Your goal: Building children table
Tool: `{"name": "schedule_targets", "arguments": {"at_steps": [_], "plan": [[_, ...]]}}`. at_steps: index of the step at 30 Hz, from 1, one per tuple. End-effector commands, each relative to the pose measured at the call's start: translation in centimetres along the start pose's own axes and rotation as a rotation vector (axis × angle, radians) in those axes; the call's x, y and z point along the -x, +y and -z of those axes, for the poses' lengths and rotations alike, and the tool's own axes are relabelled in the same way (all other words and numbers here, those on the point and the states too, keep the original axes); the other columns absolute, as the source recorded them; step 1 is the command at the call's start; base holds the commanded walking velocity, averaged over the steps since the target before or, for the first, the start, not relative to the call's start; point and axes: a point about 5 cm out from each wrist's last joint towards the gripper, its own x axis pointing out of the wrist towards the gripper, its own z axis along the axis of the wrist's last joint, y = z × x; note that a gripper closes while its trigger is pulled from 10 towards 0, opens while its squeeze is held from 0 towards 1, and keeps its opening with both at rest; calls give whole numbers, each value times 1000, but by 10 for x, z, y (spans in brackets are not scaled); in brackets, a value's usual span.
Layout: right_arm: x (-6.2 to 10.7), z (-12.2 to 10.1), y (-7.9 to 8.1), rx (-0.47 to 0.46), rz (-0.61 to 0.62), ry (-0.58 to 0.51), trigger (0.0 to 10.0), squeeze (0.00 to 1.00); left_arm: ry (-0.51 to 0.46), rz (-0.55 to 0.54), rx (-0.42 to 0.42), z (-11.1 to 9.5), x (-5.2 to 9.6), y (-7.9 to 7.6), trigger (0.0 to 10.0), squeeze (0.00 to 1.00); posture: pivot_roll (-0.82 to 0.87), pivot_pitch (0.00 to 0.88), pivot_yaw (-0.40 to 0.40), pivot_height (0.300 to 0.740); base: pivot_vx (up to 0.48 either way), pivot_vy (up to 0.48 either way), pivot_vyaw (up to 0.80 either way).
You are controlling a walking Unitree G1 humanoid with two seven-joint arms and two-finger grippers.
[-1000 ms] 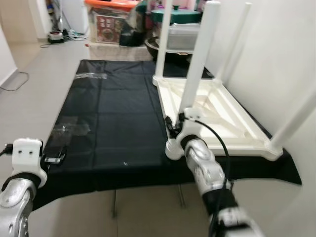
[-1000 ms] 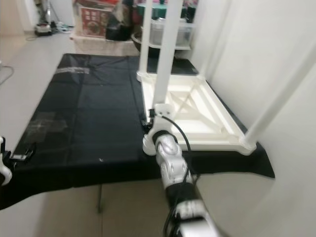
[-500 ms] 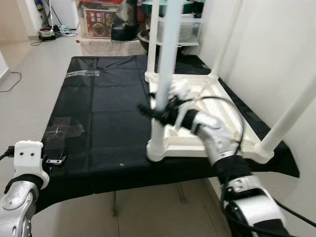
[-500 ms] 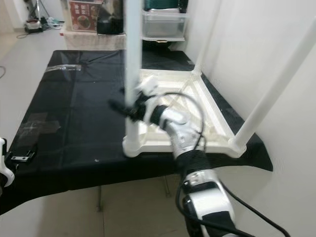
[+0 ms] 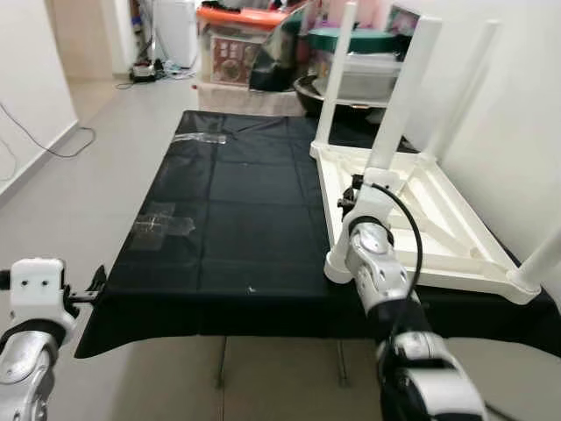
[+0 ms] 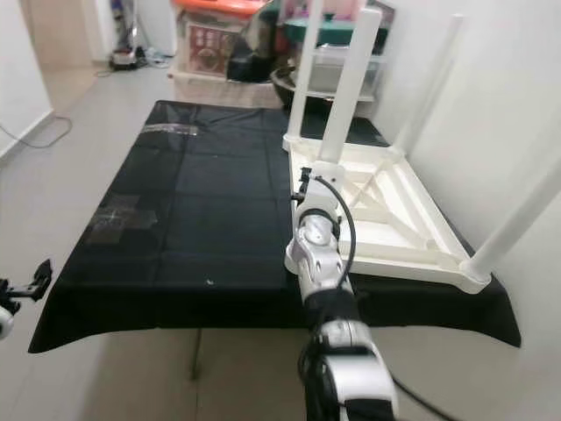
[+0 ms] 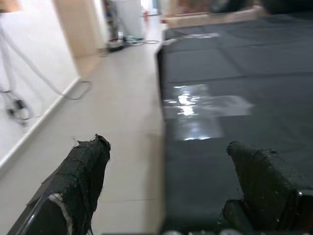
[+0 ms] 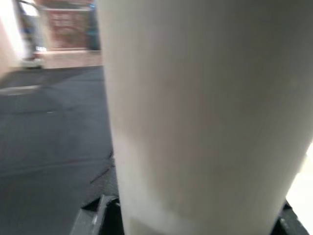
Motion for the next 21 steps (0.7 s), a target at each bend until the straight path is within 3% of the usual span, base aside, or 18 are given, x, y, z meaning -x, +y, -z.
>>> {"name": "schedule_targets", "arguments": {"at_steps": [1, 5, 6, 7, 9, 13, 14, 15, 16, 19, 21], "plan": [[6, 7, 12, -42, -146, 22, 10000, 1000, 0, 21, -12, -1, -3, -3, 10000, 0, 95, 0, -93, 740, 0, 0, 0], [2, -11, 21, -47, -283, -73, 10000, 1000, 0, 21, -10, -1, -3, -3, 10000, 0, 94, 0, -89, 740, 0, 0, 0], [-3, -22, 25, -25, -365, -115, 10000, 153, 0, 22, -10, -1, -4, -3, 10000, 0, 96, 0, -87, 740, 0, 0, 0], [-13, -31, 26, -12, -408, -119, 10000, 0, 1, 23, -10, 0, -5, -3, 10000, 0, 96, 0, -87, 740, 0, 0, 0], [-25, -45, 25, 11, -458, -136, 10000, 0, 2, 25, -10, 0, -6, -4, 10000, 0, 97, 0, -89, 740, 0, 0, 0], [-24, -61, 30, 33, -692, -212, 10000, 0, -2, 20, -2, 0, -6, -4, 10000, 0, 105, 0, -95, 740, 0, 0, 0], [-22, -57, 31, 52, -788, -183, 10000, 0, -3, 18, 0, 0, -7, -4, 10000, 0, 99, 0, -93, 740, 0, 0, 0], [-22, -57, 31, 52, -788, -183, 10000, 0, -3, 18, 0, 0, -7, -4, 10000, 0, 99, 0, -93, 740, 0, 0, 0], [-18, -45, 33, 92, -896, -126, 10000, 0, -4, 18, 1, 0, -7, -5, 10000, 0, 115, 0, -103, 740, 0, 0, 0], [-12, -31, 38, 142, -993, -79, 10000, 0, -4, 20, -5, 0, -8, -6, 10000, 0, 124, 0, -108, 740, 0, 0, 0], [-16, -21, 42, 167, -919, -37, 0, 0, -4, 19, -9, 1, -7, -6, 10000, 0, 124, 0, -110, 740, 0, 0, 0]]}}
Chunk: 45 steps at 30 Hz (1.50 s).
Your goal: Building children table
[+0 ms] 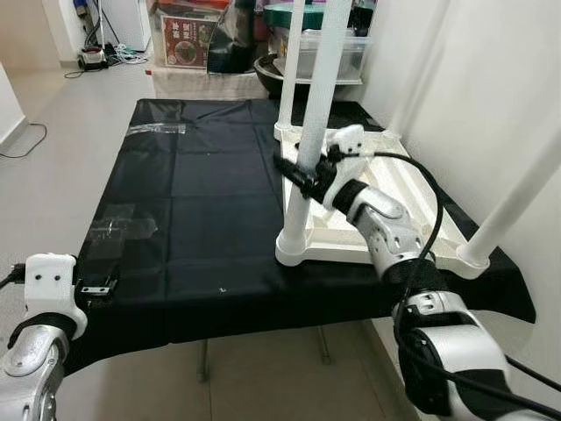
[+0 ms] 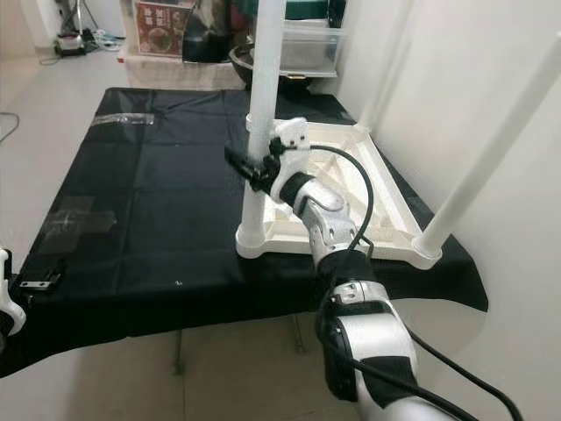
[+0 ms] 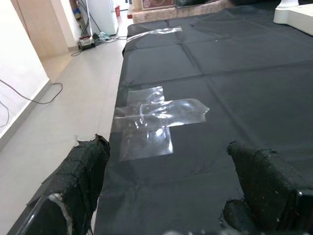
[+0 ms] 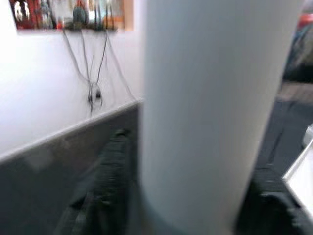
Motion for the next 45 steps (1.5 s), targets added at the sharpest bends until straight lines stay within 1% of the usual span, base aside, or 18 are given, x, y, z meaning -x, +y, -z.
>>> {"name": "schedule_targets", "arguments": {"at_steps": [1, 3, 6, 10, 12, 13, 17, 18, 22, 23, 27, 34, 35, 36, 39, 40, 41, 45], "plan": [[-8, 18, 12, 8, 23, 87, 0, 0, 8, 5, -10, 2, 0, -2, 10000, 0, 125, 0, -111, 740, 0, 0, 0], [-9, 21, 7, 21, 111, 118, 0, 0, 8, 5, -10, 2, 1, -2, 10000, 0, 127, 0, -111, 740, 0, 0, 0], [21, 36, -38, -103, 878, 199, 0, 0, 8, 3, -10, 2, 3, -1, 10000, 0, 117, 0, -105, 740, 0, 0, 0], [45, 46, -42, -163, 1141, 164, 0, 0, 6, 4, -9, 1, 3, 0, 10000, 0, 109, 0, -99, 740, 0, 0, 0], [50, 44, -36, -153, 1162, 110, 2275, 0, 6, 2, -9, 0, 2, 0, 10000, 0, 109, 0, -99, 740, 0, 0, 0], [54, 40, -26, -143, 1146, 57, 10000, 0, 4, 2, -10, -1, 1, 0, 10000, 0, 96, 0, -90, 740, 0, 0, 0], [46, 24, 3, -95, 885, -65, 10000, 0, 0, 3, -2, -1, -1, 0, 10000, 0, 69, 0, -73, 740, 0, 0, 0], [42, 18, 5, -69, 798, -98, 10000, 1000, -1, 6, -1, -1, -2, -1, 10000, 0, 66, 0, -71, 740, 0, 0, 0], [30, 9, 0, -55, 682, -126, 10000, 1000, -2, 11, 0, -2, -4, -2, 10000, 0, 71, 0, -71, 740, 0, 0, 0], [20, 0, -3, -43, 565, -137, 10000, 0, -2, 12, 0, -2, -5, -3, 10000, 0, 72, 0, -72, 740, 0, 0, 0], [-2, -34, -1, 27, 76, -191, 10000, 0, -3, 15, 2, -1, -7, -5, 10000, 0, 86, 0, -83, 740, 0, 0, 0], [-3, -18, 19, 111, -192, -48, 10000, 0, -6, 11, 7, -1, -7, -6, 10000, 0, 96, 0, -93, 740, 0, 0, 0], [-4, -9, 24, 99, -227, -16, 3804, 0, -7, 10, 8, -1, -6, -6, 10000, 0, 106, 0, -99, 740, 0, 0, 0], [-4, -5, 26, 93, -253, -3, 3804, 0, -7, 10, 8, -1, -6, -6, 10000, 0, 106, 0, -100, 740, 0, 0, 0], [-4, -5, 26, 93, -253, -3, 3804, 0, -7, 10, 8, -1, -6, -6, 10000, 0, 106, 0, -100, 740, 0, 0, 0], [-7, 2, 24, 104, -186, 32, 0, 0, -7, 10, 7, -1, -5, -6, 10000, 0, 112, 0, -103, 740, 0, 0, 0], [-7, 2, 24, 104, -186, 32, 0, 0, -7, 10, 7, -1, -5, -6, 10000, 0, 112, 0, -103, 740, 0, 0, 0], [5, 28, -22, -59, 540, 184, 0, 0, -7, 10, 10, -2, -3, -4, 10000, 0, 96, 0, -95, 740, 0, 0, 0]]}}
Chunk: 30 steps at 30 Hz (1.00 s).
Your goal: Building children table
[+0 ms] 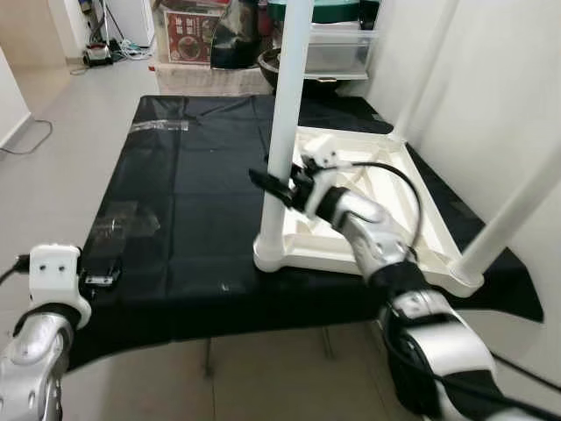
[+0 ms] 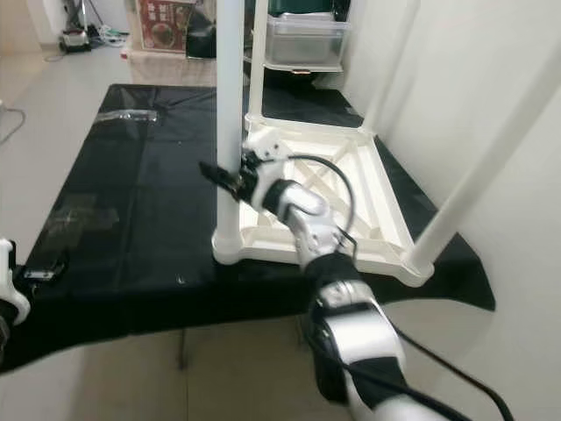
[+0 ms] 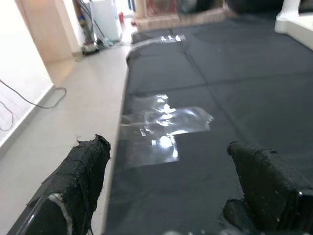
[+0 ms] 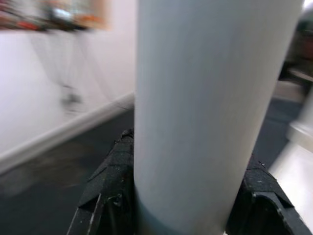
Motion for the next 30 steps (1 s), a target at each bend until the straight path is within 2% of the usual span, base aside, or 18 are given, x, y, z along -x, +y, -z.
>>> {"name": "schedule_targets", "arguments": {"at_steps": [1, 2, 3, 4, 6, 10, 11, 14, 15, 17, 18, 19, 20, 22, 24, 25, 26, 30], "plan": [[30, 50, -45, -108, 553, 243, 0, 0, 17, -7, 2, 4, 4, 4, 10000, 0, 91, 0, -92, 740, 0, 0, 0], [30, 50, -45, -108, 553, 243, 0, 0, 17, -7, 2, 4, 4, 4, 10000, 0, 91, 0, -92, 740, 0, 0, 0], [44, 62, -56, -163, 733, 275, 0, 0, 17, -6, 4, 3, 5, 4, 10000, 0, 81, 0, -87, 740, 0, 0, 0], [44, 62, -56, -163, 733, 275, 0, 0, 17, -6, 4, 3, 5, 4, 10000, 0, 81, 0, -87, 740, 0, 0, 0], [79, 78, -69, -162, 1007, 314, 0, 0, 16, -4, 5, 3, 5, 5, 10000, 0, 69, 0, -82, 740, 0, 0, 0], [92, 80, -69, -140, 1082, 330, 0, 0, 15, -4, 5, 2, 6, 5, 10000, 0, 61, 0, -80, 740, 0, 0, 0], [95, 73, -54, -68, 1010, 291, 10000, 0, 11, -7, 15, 2, 5, 5, 10000, 0, 20, 0, -67, 740, 0, 0, 0], [91, 68, -46, -27, 934, 255, 10000, 0, 8, -9, 22, 2, 5, 5, 10000, 0, 20, 0, -67, 740, 0, 0, 0], [84, 62, -39, -45, 841, 188, 10000, 1000, 7, -10, 27, 2, 4, 5, 10000, 0, 14, 0, -60, 740, 0, 0, 0], [73, 53, -35, -67, 733, 120, 10000, 1000, 7, -7, 27, 2, 3, 4, 10000, 0, 13, 0, -60, 740, 0, 0, 0], [57, 39, -34, -73, 611, 43, 10000, 784, 9, -3, 25, 3, 2, 4, 10000, 0, 14, 0, -54, 740, 0, 0, 0], [57, 39, -34, -73, 611, 43, 10000, 784, 9, -3, 25, 3, 2, 4, 10000, 0, 14, 0, -54, 740, 0, 0, 0], [41, 22, -33, -86, 457, -26, 10000, 0, 11, 1, 23, 3, 1, 3, 10000, 0, 11, 0, -47, 740, 0, 0, 0], [41, 22, -33, -86, 457, -26, 10000, 0, 11, 1, 23, 3, 1, 3, 10000, 0, 11, 0, -47, 740, 0, 0, 0], [19, -10, -24, -6, 131, -138, 10000, 0, 11, 6, 24, 4, -2, 1, 10000, 0, 23, 0, -49, 740, 0, 0, 0], [19, -10, -24, -6, 131, -138, 10000, 0, 11, 6, 24, 4, -2, 1, 10000, 0, 23, 0, -49, 740, 0, 0, 0], [14, -18, -4, 84, -135, -138, 10000, 0, 11, 9, 26, 4, -3, 0, 10000, 0, 30, 0, -54, 740, 0, 0, 0], [12, -12, 13, 140, -296, -89, 10000, 0, 12, 9, 25, 5, -4, -2, 10000, 0, 49, 0, -69, 740, 0, 0, 0]]}}
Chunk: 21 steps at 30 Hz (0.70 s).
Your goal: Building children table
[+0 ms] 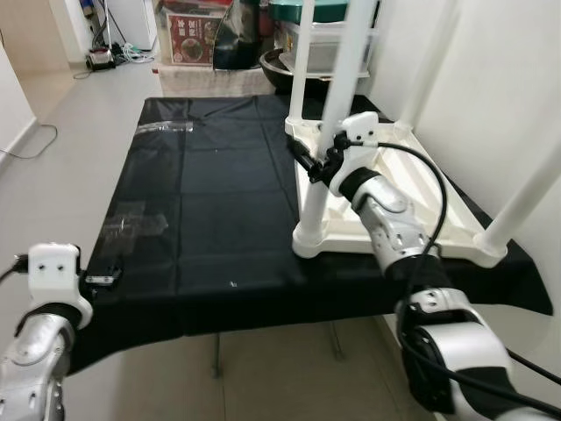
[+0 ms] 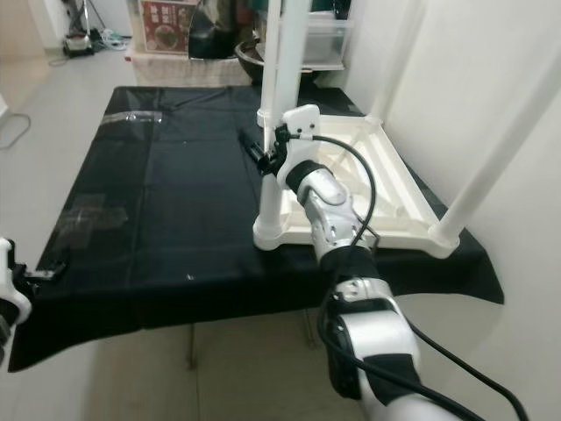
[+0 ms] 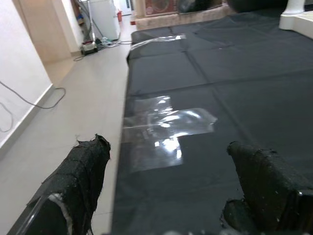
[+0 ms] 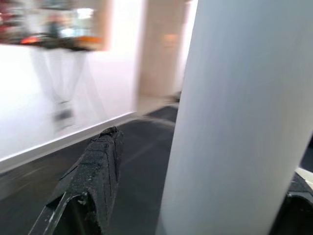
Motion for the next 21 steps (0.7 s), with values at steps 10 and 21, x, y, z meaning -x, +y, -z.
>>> {"name": "schedule_targets", "arguments": {"at_steps": [10, 21], "plan": [[-23, 49, 31, -141, 319, 266, 0, 0, 15, -7, -8, 5, 4, -2, 10000, 0, 98, 0, -97, 740, 0, 0, 0], [66, 95, -2, -205, 1068, 447, 10000, 0, 20, -9, -12, 5, 6, 2, 10000, 0, 67, 0, -76, 740, 0, 0, 0]]}}
